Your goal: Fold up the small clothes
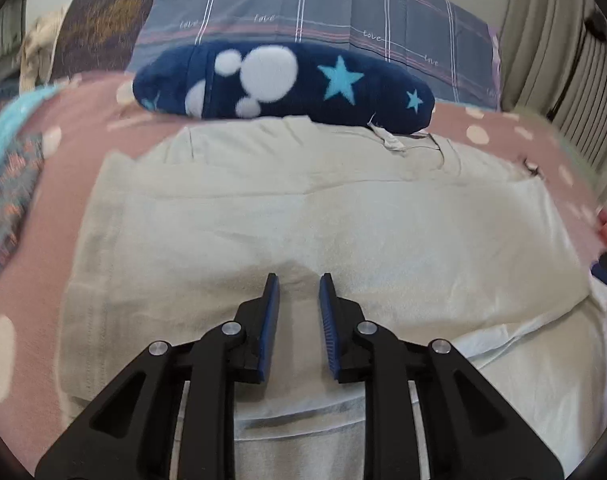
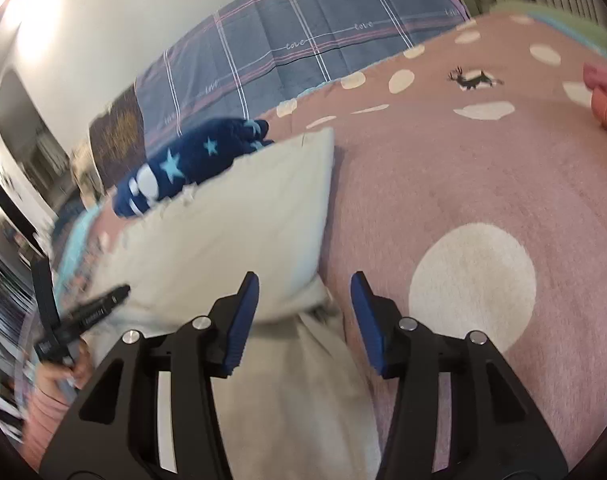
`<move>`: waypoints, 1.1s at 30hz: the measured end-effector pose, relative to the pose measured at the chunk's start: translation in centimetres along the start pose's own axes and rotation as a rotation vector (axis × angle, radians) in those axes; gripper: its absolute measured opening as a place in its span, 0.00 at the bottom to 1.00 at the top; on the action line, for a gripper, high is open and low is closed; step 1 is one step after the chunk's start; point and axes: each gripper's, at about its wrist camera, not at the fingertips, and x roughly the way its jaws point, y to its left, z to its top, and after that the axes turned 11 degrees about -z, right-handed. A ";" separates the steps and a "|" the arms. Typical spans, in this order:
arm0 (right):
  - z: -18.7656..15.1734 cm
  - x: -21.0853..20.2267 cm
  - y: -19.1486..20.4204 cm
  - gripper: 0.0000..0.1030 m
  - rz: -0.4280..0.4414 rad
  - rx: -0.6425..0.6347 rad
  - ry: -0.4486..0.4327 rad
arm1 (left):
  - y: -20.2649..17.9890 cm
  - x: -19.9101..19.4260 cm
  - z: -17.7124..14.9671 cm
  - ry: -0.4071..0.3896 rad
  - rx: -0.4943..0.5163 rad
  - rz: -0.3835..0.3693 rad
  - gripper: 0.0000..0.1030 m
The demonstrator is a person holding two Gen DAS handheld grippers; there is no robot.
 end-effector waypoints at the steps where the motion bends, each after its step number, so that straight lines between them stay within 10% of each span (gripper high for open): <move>1: 1.6 0.3 -0.2 0.47 0.000 0.019 0.003 | 0.3 -0.1 0.0 -0.003 -0.012 -0.014 0.22; 9: 13.8 8.9 1.4 0.46 -0.133 0.084 0.190 | -1.7 0.3 -0.1 0.010 0.076 0.084 0.22; 15: 14.6 15.1 2.7 0.28 -0.282 0.134 0.461 | -1.1 0.3 0.1 0.008 0.061 0.065 0.22; 17: 14.8 15.0 3.3 0.02 -0.305 0.136 0.453 | -1.3 0.3 0.1 0.008 0.067 0.073 0.22; 24: 15.0 8.4 8.4 0.01 -0.454 -0.067 0.136 | -1.2 0.3 0.1 0.008 0.070 0.073 0.22; 29: 14.1 11.2 8.1 0.00 -0.794 -0.253 -0.003 | -1.1 0.3 0.1 0.007 0.063 0.069 0.22; 33: 12.8 9.8 6.9 0.00 -0.608 -0.244 -0.011 | -1.1 0.3 0.1 0.007 0.067 0.074 0.22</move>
